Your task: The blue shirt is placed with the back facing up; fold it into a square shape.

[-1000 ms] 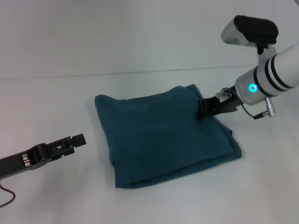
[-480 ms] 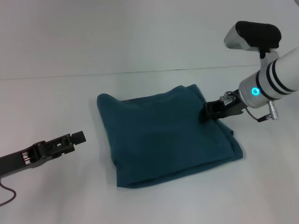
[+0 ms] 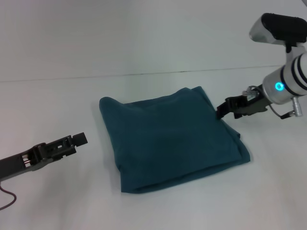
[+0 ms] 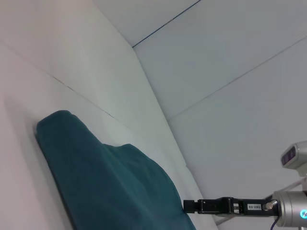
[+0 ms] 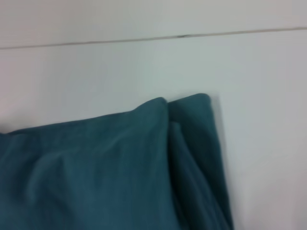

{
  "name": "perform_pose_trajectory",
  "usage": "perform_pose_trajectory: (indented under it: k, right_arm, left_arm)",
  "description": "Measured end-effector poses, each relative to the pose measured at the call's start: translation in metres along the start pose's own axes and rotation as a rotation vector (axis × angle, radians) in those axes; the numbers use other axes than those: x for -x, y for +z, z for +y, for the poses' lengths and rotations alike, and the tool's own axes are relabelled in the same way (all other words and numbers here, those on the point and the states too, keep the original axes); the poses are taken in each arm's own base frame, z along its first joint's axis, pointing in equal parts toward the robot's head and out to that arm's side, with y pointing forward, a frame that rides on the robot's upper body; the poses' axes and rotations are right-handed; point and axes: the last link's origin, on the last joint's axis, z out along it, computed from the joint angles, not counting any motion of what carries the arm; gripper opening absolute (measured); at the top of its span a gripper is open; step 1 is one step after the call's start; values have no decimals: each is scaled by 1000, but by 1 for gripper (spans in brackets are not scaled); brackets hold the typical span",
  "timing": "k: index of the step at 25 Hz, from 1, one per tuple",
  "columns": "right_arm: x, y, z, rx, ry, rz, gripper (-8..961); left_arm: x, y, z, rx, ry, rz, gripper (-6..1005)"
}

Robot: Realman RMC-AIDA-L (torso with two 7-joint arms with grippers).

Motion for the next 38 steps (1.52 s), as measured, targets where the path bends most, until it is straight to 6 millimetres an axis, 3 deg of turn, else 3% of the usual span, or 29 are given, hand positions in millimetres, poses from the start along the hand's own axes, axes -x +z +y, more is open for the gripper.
perform_pose_trajectory:
  k: [7, 15, 23, 27, 29, 34, 38]
  right_arm:
    - [2, -13, -14, 20, 39, -22, 551]
    - [-4, -54, 4, 478, 72, -94, 563]
    - [-21, -66, 1, 670, -33, -124, 577]
    - [-27, -78, -16, 714, -8, -198, 583]
    - [-25, -82, -25, 702, 24, -209, 599]
    - [-17, -94, -47, 653, 89, -217, 667]
    - [-15, -99, -62, 619, 143, -237, 721]
  left_arm:
    - [0, 0, 0, -1, -1, 4, 937]
    - [-3, -5, 0, 3, -30, 11, 936]
    - [-1, -6, 8, 34, -98, -60, 936]
    - [2, 9, 6, -36, -219, -167, 936]
    - [1, 26, 2, -98, -269, -194, 936]
    - [-6, 67, 1, -175, -260, -196, 936]
    - [-14, 85, -3, -242, -235, -182, 937]
